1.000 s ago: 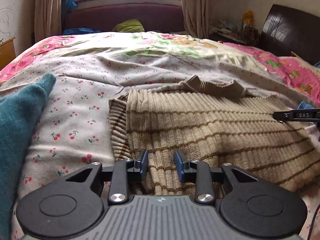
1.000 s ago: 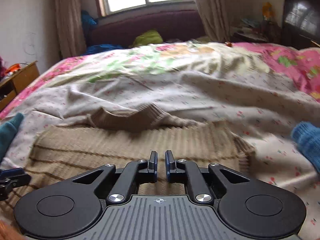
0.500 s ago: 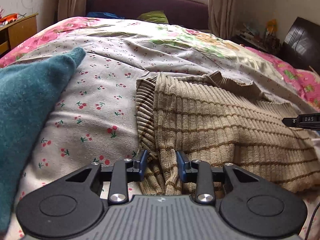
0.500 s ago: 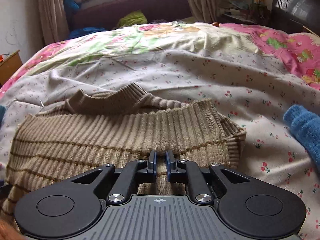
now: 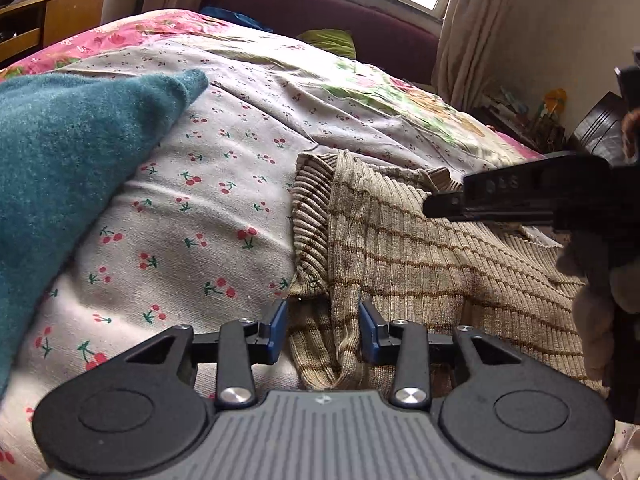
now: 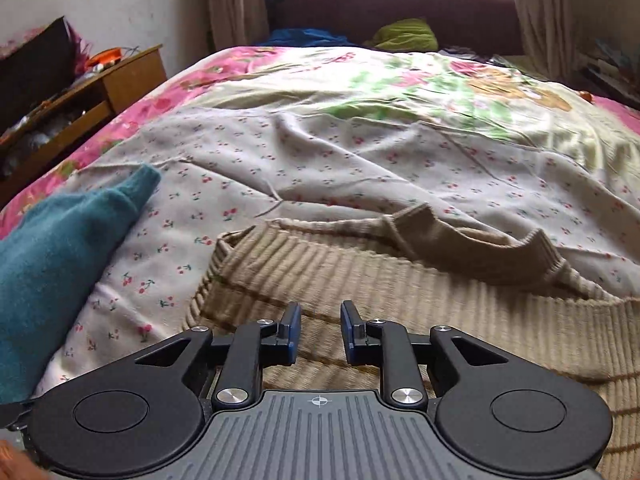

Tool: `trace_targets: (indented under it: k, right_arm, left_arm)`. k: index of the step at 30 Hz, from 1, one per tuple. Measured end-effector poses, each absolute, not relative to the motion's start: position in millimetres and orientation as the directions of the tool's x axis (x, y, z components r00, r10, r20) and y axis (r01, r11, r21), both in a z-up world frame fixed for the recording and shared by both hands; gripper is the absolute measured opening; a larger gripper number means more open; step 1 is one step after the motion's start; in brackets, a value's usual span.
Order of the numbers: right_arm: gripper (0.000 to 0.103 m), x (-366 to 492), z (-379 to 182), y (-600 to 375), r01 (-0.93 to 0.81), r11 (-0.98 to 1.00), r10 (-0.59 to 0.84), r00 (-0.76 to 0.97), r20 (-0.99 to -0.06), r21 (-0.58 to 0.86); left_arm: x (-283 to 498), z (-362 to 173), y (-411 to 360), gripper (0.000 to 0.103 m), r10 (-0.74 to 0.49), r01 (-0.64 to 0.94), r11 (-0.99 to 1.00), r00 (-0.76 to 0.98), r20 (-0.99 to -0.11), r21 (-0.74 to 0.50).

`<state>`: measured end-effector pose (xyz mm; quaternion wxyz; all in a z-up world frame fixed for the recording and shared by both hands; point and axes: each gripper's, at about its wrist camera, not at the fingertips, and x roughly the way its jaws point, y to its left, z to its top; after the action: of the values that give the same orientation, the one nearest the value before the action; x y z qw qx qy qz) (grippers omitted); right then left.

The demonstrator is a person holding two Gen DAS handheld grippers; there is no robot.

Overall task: Fold small clothes
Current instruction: 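Grasp the sweater side edge with the left gripper while the right gripper hovers above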

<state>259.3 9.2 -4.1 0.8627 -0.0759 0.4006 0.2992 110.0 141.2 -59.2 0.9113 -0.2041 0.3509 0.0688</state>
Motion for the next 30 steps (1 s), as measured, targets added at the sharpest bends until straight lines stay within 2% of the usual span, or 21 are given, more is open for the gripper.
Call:
trace_targets:
  k: [10, 14, 30]
  right_arm:
    - [0.028, 272.6, -16.2, 54.5, -0.567, 0.813, 0.435, 0.441, -0.785, 0.131]
    - [0.034, 271.1, -15.0, 64.0, -0.576, 0.81, 0.424, 0.444, -0.79, 0.111]
    - [0.039, 264.7, -12.0, 76.5, -0.595, 0.8, 0.409, 0.457, -0.79, 0.07]
  left_arm:
    - [113.5, -68.6, 148.0, 0.054, -0.076, -0.246, 0.896, 0.735, -0.674, -0.37]
    - [113.3, -68.8, 148.4, 0.055, -0.084, -0.244, 0.893, 0.736, -0.672, -0.378]
    - [113.8, -70.2, 150.1, 0.055, -0.089, -0.242, 0.891, 0.737, -0.67, -0.384]
